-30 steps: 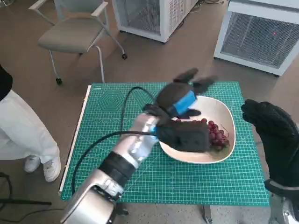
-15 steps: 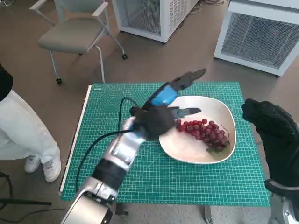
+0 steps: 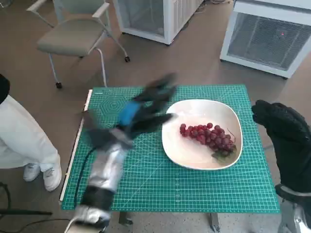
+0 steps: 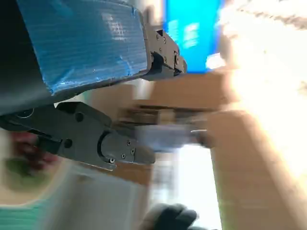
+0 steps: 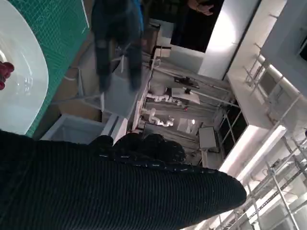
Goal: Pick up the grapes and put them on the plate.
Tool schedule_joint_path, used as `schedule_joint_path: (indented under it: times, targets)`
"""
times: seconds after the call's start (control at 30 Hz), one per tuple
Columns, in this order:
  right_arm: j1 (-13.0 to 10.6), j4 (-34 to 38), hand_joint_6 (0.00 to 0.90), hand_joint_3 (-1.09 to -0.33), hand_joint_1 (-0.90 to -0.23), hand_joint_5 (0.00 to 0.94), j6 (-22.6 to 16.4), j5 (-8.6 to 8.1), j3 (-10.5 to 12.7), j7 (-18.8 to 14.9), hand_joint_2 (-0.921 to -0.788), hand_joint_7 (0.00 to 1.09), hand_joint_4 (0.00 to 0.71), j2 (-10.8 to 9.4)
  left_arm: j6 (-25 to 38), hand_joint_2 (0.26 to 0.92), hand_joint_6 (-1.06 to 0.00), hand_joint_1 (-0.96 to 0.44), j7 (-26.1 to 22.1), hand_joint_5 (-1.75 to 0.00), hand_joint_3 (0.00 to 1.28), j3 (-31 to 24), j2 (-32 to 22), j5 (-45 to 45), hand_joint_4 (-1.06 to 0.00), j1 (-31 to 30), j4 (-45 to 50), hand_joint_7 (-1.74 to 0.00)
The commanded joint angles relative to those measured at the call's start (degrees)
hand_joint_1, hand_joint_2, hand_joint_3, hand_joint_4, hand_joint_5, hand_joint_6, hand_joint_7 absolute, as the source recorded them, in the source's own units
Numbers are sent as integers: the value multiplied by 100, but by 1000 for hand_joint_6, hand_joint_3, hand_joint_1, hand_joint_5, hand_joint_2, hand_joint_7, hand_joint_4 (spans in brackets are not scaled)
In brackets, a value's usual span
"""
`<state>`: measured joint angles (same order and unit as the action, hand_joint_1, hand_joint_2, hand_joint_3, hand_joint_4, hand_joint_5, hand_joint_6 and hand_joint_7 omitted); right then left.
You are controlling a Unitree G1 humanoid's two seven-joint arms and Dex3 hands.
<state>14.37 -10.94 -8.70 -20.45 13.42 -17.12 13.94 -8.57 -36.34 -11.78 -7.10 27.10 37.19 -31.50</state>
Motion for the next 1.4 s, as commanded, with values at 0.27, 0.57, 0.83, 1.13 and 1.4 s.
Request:
schedule_joint_path:
  times: [0.27, 0.57, 0.83, 1.13, 1.4]
  targets:
    - [-78, 116, 126, -582, -534, 81, 101, -65, -39, -91, -921, 870, 436, -21, 87, 921, -329, -454, -263, -11, 60, -123, -181, 147, -225, -377, 537, -2]
    - [-63, 131, 127, -581, -534, 83, 119, -63, -7, -121, -921, 869, 434, 12, 296, 920, -340, -390, -367, -8, 23, -178, -156, 302, -243, -501, 664, -6]
    - [-25, 180, 127, -581, -534, 85, 131, -67, 9, -152, -921, 867, 433, 34, 380, 920, -353, -359, -386, -2, 11, -205, -116, 340, -240, -522, 700, -9]
    - [12, 186, 129, -581, -534, 88, 156, -54, -9, -158, -921, 865, 432, 35, 373, 919, -361, -357, -327, -1, 4, -178, -73, 284, -241, -546, 747, -7]
    - [43, 238, 131, -579, -535, 90, 124, -45, -16, -188, -921, 864, 432, 37, 314, 918, -364, -358, -307, -1, 1, -147, -53, 224, -242, -540, 732, -5]
